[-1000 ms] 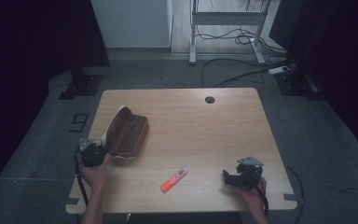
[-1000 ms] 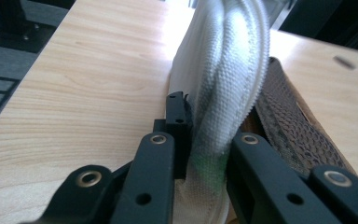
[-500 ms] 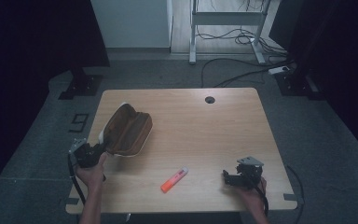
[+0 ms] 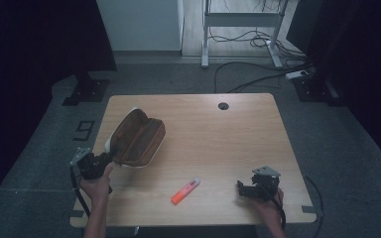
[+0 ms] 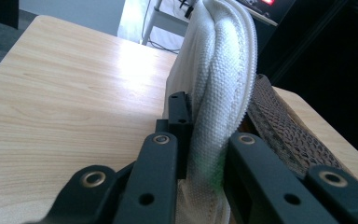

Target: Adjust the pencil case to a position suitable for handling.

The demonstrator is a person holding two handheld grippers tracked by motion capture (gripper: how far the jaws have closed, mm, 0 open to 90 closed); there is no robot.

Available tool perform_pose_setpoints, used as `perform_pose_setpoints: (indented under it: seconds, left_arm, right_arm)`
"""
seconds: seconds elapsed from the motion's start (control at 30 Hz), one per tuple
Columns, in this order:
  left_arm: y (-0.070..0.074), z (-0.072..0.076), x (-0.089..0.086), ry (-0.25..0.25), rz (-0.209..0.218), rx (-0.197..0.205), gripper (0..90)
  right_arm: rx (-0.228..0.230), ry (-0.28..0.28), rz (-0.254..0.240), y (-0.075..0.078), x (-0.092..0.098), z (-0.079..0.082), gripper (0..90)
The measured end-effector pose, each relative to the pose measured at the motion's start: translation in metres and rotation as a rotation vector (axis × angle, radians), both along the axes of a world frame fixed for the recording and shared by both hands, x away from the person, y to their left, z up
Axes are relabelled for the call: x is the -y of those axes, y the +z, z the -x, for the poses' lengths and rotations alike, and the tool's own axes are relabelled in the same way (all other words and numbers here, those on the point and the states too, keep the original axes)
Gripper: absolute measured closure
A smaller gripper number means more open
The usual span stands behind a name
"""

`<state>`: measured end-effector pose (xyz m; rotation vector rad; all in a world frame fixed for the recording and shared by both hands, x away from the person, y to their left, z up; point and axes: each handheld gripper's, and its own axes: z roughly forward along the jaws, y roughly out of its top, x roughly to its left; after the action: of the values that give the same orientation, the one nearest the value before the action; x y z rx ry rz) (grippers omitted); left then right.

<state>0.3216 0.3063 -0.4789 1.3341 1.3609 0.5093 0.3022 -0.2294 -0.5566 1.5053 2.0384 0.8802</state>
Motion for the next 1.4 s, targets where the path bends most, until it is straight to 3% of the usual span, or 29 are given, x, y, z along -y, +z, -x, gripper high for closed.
perform_pose_setpoints:
  seconds: [0.63, 1.4]
  left_arm:
    - [0.005, 0.002, 0.003, -0.042, 0.012, 0.016, 84.7]
    - [0.007, 0.000, 0.018, -0.130, 0.012, 0.030, 84.8]
  right_arm:
    - [-0.001, -0.001, 0.000, 0.000, 0.000, 0.000, 1.4]
    - [-0.001, 0.005, 0.001, 0.000, 0.000, -0.001, 1.4]
